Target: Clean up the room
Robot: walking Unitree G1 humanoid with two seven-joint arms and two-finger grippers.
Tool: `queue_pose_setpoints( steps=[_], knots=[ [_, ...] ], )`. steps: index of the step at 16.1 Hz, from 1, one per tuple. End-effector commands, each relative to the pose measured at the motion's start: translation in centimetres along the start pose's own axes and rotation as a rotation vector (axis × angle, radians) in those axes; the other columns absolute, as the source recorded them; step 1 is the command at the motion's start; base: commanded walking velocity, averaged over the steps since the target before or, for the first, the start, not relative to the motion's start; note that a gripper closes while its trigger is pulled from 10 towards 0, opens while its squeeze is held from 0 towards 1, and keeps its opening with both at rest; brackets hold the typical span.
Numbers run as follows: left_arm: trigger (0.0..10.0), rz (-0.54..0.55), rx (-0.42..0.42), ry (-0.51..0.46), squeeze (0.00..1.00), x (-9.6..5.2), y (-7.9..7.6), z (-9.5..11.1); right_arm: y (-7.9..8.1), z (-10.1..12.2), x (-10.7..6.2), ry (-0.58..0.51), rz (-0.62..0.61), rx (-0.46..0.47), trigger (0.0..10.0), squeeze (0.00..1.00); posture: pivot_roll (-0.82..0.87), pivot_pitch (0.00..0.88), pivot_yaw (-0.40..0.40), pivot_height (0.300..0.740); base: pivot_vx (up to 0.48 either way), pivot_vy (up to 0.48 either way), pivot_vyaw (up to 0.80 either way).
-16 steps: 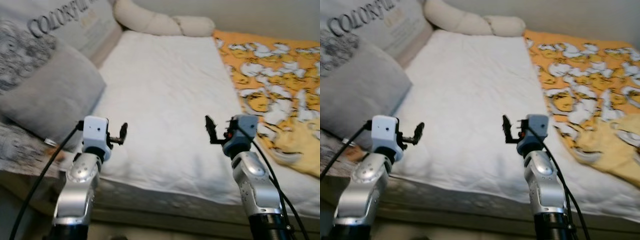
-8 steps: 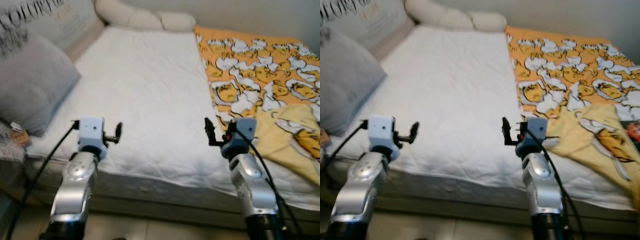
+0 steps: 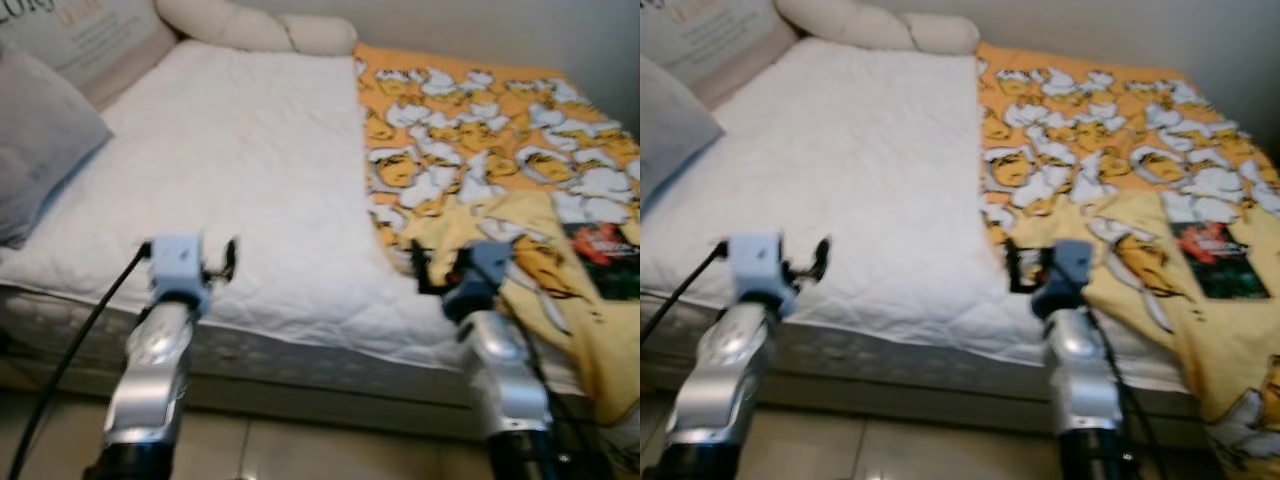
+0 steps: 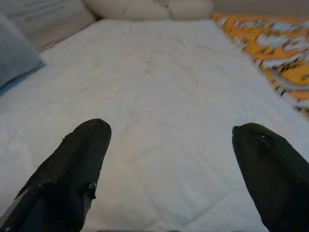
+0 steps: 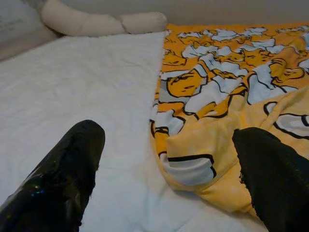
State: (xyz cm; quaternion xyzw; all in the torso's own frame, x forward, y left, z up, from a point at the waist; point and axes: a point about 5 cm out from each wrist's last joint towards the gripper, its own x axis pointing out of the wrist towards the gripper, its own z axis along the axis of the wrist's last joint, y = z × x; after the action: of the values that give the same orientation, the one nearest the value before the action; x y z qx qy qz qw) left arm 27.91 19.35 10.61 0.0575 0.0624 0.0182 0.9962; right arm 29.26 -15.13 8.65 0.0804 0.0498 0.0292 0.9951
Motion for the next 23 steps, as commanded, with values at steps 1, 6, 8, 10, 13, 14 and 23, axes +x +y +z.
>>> queue_pose_setpoints(
  steps=[1,6,8,10,13,14,23],
  knots=[
    [10.0,-0.033,0.020,-0.006,1.00,0.1,-0.6,0.3,-1.1,0.3,0.0,-0.002,-0.052,0.009,10.0,1.00,0.02,0.000,-0.036,0.740,0.000,-0.379,0.00],
    [10.0,-0.089,0.070,0.023,1.00,0.1,-1.0,0.2,-1.7,0.1,0.2,0.044,-0.081,-0.063,10.0,1.00,0.02,0.000,-0.038,0.740,0.000,-0.380,0.00],
    [10.0,-0.087,0.072,0.016,1.00,0.2,-0.9,0.4,-1.6,0.2,0.3,0.045,-0.075,-0.021,10.0,1.00,0.02,0.000,-0.038,0.740,0.000,-0.379,0.80],
    [10.0,-0.090,0.075,0.017,1.00,0.2,-0.9,0.4,-1.5,0.1,0.3,0.046,-0.073,-0.027,10.0,1.00,0.02,0.000,-0.038,0.740,0.000,-0.381,0.80],
    [10.0,-0.094,0.079,0.017,1.00,0.2,-0.9,0.5,-1.4,0.3,0.3,0.021,-0.057,-0.023,10.0,1.00,0.02,0.000,-0.037,0.740,0.000,-0.380,0.79],
    [10.0,-0.095,0.079,0.018,1.00,0.2,-0.9,0.5,-1.4,0.4,0.4,0.008,-0.059,-0.010,10.0,1.00,0.02,0.000,-0.036,0.740,0.000,-0.375,0.76],
    [10.0,-0.110,0.092,0.027,1.00,0.2,-1.1,0.2,-0.9,0.1,0.5,0.037,-0.033,0.004,10.0,1.00,0.02,0.000,-0.033,0.740,0.000,-0.377,0.05]
  ],
)
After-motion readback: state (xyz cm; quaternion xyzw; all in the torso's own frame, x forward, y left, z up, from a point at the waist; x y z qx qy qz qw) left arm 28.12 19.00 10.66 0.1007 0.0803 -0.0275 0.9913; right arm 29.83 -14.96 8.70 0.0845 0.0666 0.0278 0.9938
